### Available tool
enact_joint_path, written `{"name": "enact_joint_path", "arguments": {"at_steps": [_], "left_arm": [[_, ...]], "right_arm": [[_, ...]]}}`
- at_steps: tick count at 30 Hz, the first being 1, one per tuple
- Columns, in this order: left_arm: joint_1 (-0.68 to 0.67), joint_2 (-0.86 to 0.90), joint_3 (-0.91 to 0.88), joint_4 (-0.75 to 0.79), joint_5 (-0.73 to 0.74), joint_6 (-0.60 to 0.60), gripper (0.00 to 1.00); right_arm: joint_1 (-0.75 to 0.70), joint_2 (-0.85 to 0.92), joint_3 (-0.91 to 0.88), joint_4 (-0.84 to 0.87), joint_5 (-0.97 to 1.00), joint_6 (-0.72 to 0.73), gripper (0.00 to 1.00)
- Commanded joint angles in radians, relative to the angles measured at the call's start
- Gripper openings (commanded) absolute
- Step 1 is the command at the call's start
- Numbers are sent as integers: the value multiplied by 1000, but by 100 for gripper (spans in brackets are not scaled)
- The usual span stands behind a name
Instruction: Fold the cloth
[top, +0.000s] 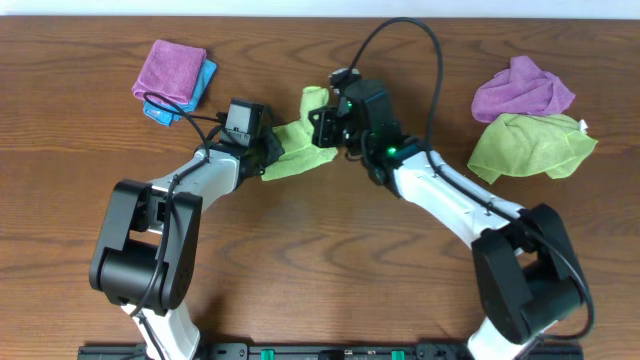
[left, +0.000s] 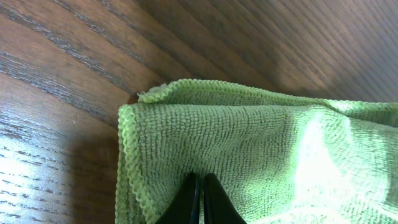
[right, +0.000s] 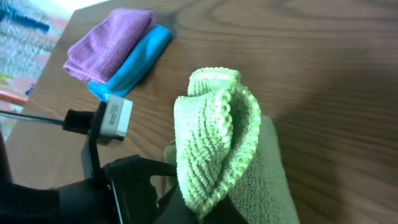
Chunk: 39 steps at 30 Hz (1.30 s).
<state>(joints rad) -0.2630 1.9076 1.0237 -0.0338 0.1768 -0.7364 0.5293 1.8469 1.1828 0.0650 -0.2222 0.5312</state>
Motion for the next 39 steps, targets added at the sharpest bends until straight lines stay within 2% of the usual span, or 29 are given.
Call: {"name": "enact_joint_path", "arguments": {"at_steps": [1, 9, 23, 26, 28, 31, 39], "left_arm": [[1, 14, 24, -4, 1, -4, 6], [2, -24, 27, -38, 8, 8, 6], [60, -248, 27, -150, -31, 43, 6], [90, -298, 27, -169, -34, 61, 6], [108, -322, 27, -184, -45, 61, 6], [138, -356, 27, -207, -56, 69, 6], [171, -378, 27, -224, -57, 71, 6]], "right_arm": [[26, 63, 30, -5, 31, -33, 1], [80, 161, 87, -5, 32, -69, 1], [119, 183, 89, -5, 65, -114, 1], [124, 193, 89, 6, 65, -114, 6], [127, 194, 89, 16, 65, -114, 17], [143, 194, 89, 55, 51, -114, 26], [164, 194, 120, 63, -44, -113, 35]]}}
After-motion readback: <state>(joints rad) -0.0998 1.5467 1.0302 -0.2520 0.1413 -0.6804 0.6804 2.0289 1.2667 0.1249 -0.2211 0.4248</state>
